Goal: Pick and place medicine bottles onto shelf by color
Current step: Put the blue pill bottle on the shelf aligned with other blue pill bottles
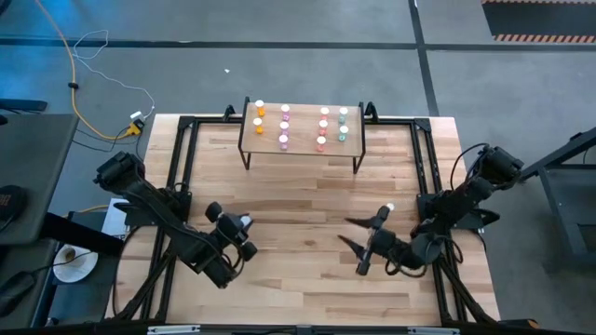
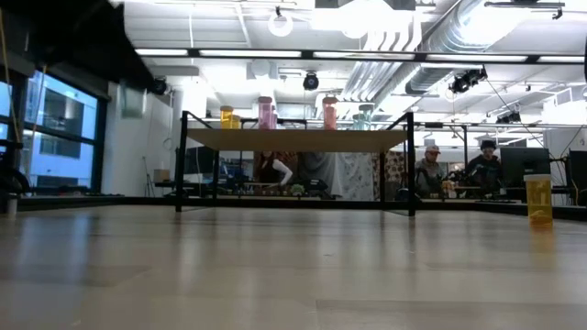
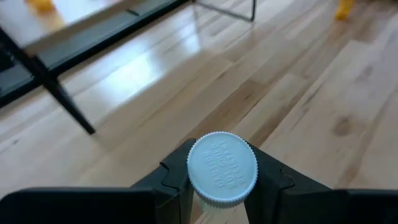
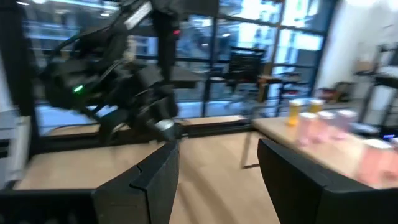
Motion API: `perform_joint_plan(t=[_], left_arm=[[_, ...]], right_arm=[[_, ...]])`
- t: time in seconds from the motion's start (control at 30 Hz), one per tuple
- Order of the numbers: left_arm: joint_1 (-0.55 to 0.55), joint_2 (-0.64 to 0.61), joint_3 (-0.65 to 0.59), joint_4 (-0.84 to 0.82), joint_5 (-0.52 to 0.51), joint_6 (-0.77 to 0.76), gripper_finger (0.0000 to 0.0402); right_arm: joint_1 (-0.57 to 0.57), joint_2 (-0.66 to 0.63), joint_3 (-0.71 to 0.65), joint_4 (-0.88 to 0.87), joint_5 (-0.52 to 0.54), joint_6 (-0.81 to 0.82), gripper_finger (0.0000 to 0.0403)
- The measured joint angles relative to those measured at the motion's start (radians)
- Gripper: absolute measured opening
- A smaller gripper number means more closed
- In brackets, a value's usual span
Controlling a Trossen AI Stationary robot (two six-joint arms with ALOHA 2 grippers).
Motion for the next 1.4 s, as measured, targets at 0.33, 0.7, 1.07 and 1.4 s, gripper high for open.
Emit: perform_joint_plan(t=[0.33, 0.7, 1.07, 1.4], left_arm=[[0.0, 0.0, 0.104, 0.072, -0.039, 0.208, 0.0092], [0.015, 0.0, 0.119, 0.435, 0.002, 0.604, 0.0092], [0.079, 0.0, 0.119, 0.805, 0.206, 0.963, 0.0092], [0.156, 0.0, 0.119, 1.017, 0.439, 1.193, 0.0092]], right_arm=[[-0.041, 0.0, 0.0, -0.128, -0.28, 0.176, 0.0209], [-0.136, 0.0, 0.0, -0.142, -0.51, 0.204, 0.0209], [-0.207, 0.0, 0.0, -0.162, -0.766, 0.298, 0.0209], [-0.272, 0.0, 0.0, -0.168, -0.867, 0.399, 0.0209]])
